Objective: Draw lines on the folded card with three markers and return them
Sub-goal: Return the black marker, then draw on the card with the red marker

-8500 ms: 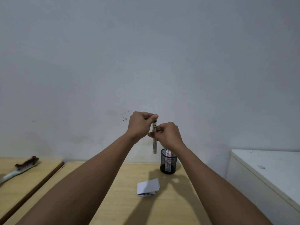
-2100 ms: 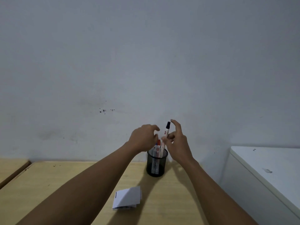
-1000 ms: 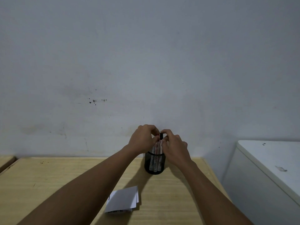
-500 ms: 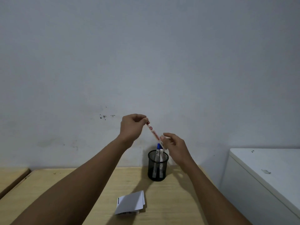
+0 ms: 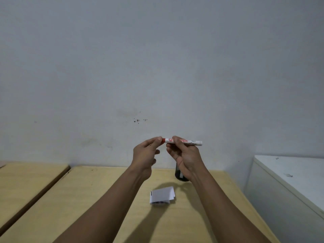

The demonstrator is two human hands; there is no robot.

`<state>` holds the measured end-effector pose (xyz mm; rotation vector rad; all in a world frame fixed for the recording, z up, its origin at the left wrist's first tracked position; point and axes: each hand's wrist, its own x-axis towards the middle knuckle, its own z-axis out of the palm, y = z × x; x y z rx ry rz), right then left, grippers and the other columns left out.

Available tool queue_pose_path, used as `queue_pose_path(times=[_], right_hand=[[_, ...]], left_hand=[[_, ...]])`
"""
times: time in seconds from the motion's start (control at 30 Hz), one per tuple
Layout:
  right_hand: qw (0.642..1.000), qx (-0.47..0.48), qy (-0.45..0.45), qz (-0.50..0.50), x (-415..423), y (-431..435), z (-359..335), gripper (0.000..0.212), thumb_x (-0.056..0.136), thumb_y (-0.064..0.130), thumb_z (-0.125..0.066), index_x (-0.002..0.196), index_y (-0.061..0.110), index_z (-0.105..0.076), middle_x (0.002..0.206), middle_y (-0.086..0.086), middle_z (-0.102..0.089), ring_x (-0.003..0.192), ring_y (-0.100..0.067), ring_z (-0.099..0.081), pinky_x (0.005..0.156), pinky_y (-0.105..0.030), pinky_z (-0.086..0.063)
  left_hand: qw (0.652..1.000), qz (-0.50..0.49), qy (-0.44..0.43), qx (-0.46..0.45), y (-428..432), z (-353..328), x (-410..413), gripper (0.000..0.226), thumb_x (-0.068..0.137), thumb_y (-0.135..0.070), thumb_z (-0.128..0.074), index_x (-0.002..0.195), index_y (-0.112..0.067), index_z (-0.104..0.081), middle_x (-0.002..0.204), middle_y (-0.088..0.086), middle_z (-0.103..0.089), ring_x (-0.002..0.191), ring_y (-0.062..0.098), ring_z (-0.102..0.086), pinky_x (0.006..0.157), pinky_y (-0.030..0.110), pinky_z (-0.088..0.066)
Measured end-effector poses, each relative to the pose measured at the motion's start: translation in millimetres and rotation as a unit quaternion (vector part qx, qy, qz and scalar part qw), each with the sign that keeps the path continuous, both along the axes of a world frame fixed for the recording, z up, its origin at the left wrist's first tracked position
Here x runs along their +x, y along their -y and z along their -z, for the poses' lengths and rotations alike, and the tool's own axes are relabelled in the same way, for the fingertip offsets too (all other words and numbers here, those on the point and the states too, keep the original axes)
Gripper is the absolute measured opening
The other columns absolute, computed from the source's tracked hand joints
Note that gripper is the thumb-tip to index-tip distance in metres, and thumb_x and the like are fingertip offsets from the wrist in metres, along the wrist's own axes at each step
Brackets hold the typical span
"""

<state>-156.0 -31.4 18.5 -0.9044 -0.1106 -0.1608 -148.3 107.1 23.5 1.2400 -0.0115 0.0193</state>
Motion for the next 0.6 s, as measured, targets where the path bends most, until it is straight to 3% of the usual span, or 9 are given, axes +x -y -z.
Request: queue_pose_path(times=[0.17, 0.33, 0.43, 0.6], right_hand=[[1.000, -0.015, 0.003, -0.003, -16, -15, 14, 0.009, 0.091, -0.002, -0.066, 0.099, -0.006, -0.069, 0.087, -0.016, -0.074, 0.076, -0.024, -0.074, 0.078, -0.030, -0.063], [0.997, -0.066, 0.037, 0.025, -25, -21, 27, 0.014, 0.089, -0.001, -0.069, 0.102, -0.005, -0.070, 0.091, -0.015, -0.077, 0.090, -0.025, -0.074, 0.089, -0.031, -0.061], [0.981, -0.175, 0.059, 0.062, -27, -19, 35, 0.020, 0.085, 0.007, -0.078, 0.104, 0.002, -0.075, 0.102, -0.017, -0.078, 0.103, -0.028, -0.073, 0.096, -0.035, -0.058], [0.956, -0.280, 0.076, 0.047, -24, -10, 49, 0.025, 0.089, 0.003, -0.072, 0.111, 0.015, -0.077, 0.110, 0.004, -0.079, 0.111, -0.011, -0.070, 0.097, -0.027, -0.054]], left_hand=[[0.999, -0.047, 0.002, -0.025, -13, 14, -11, 0.011, 0.086, -0.022, -0.075, 0.094, -0.016, -0.077, 0.093, 0.001, -0.078, 0.080, 0.017, -0.052, 0.073, 0.034, -0.042], [0.998, -0.059, -0.017, -0.034, -17, 20, -10, 0.016, 0.086, -0.016, -0.075, 0.097, -0.005, -0.077, 0.087, 0.005, -0.077, 0.071, 0.017, -0.051, 0.070, 0.031, -0.047], [0.997, -0.057, -0.040, -0.027, -20, 26, -5, 0.017, 0.085, -0.020, -0.076, 0.092, -0.004, -0.078, 0.090, 0.008, -0.078, 0.068, 0.015, -0.052, 0.069, 0.031, -0.048], [0.995, -0.075, -0.064, 0.007, -29, 38, 6, 0.017, 0.086, -0.023, -0.076, 0.084, -0.006, -0.078, 0.082, 0.005, -0.076, 0.064, 0.015, -0.051, 0.065, 0.031, -0.047]])
